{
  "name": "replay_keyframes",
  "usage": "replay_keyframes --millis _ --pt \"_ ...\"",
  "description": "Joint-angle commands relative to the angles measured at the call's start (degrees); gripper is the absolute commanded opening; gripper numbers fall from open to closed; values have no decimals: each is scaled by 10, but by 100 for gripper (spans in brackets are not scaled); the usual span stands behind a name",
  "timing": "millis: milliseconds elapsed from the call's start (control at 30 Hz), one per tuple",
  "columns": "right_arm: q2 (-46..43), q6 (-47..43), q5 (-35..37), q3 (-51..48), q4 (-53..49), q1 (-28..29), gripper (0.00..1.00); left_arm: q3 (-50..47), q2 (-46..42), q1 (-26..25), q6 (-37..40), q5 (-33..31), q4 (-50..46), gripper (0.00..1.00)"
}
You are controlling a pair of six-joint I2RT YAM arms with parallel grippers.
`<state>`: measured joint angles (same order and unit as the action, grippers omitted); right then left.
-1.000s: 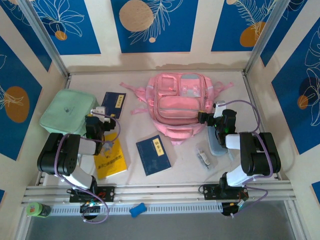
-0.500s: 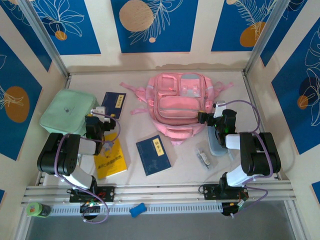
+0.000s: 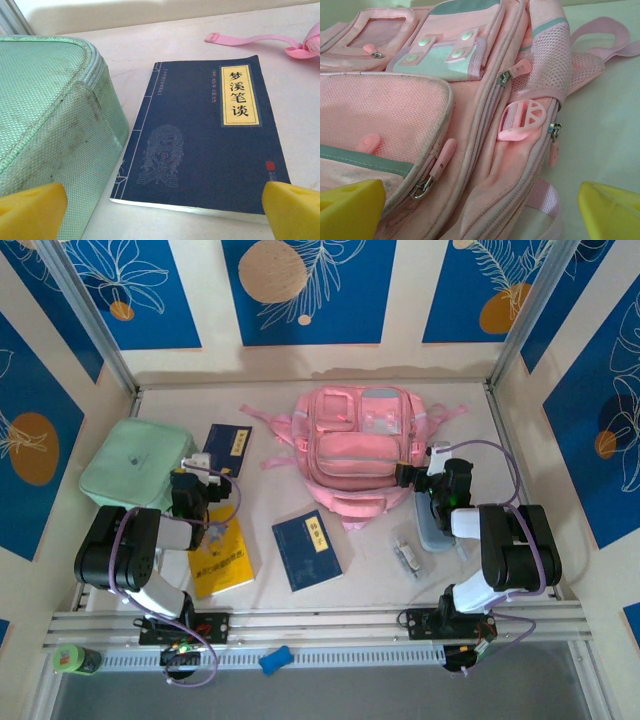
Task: Pack the student bag
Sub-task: Rotate the student bag at the top-center of the table.
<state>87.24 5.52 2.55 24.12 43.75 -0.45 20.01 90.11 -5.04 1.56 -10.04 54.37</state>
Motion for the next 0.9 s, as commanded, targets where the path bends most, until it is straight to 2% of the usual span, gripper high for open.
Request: replay_keyframes --millis 0,433,633,767,867 --pt "0 -2 2 1 18 2 99 9 -4 0 4 9 9 99" --pt "-2 -4 6 -2 22 5 99 6 -5 0 7 21 13 99" --pt "-21 -8 17 7 -8 11 99 0 -39 0 5 19 -2 99" --pt "-70 4 35 30 -92 12 99 -3 -91 1 11 31 -41 100" --pt "-121 22 39 51 -168 11 99 3 -156 0 5 33 -109 99"
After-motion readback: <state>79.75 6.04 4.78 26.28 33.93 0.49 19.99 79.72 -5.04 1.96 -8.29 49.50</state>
